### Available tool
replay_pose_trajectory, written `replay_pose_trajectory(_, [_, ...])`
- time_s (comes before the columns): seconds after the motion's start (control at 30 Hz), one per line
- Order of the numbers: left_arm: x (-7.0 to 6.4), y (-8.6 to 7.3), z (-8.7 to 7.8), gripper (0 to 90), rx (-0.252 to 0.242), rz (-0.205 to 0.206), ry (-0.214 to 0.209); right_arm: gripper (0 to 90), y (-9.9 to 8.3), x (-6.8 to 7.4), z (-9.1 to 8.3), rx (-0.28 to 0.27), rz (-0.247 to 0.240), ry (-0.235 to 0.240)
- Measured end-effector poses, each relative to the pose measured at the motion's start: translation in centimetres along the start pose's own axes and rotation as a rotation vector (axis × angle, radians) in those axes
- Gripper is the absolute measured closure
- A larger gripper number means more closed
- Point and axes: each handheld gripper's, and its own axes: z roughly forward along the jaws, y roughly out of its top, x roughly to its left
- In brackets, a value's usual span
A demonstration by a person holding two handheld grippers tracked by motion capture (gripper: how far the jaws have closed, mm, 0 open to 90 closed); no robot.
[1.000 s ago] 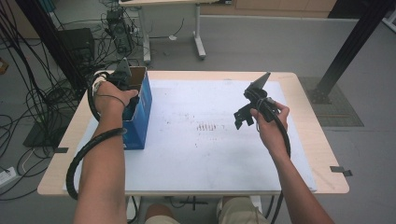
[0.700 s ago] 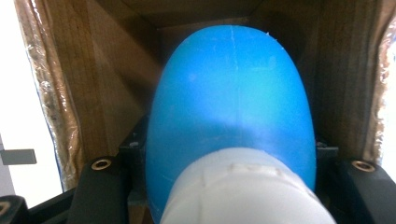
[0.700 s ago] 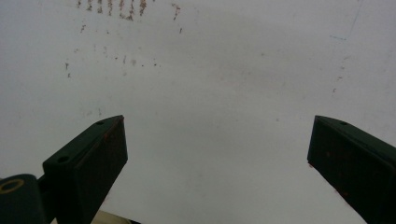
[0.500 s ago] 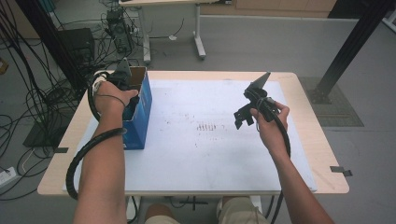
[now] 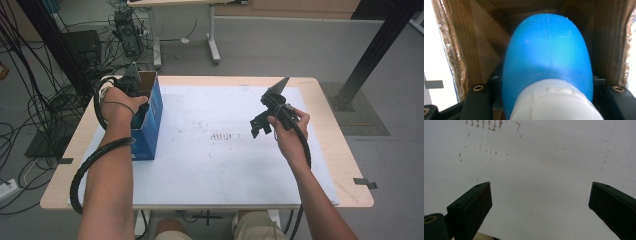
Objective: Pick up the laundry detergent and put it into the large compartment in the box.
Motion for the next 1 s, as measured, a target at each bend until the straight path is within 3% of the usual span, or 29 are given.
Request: replay_pose_trajectory(1.0, [-0.20,-0.13,-0.02,37.0,-0.007,-0.002,0.007,4.8,-0.09,-0.09,-0.05,-0.001,-0.004,-0.001])
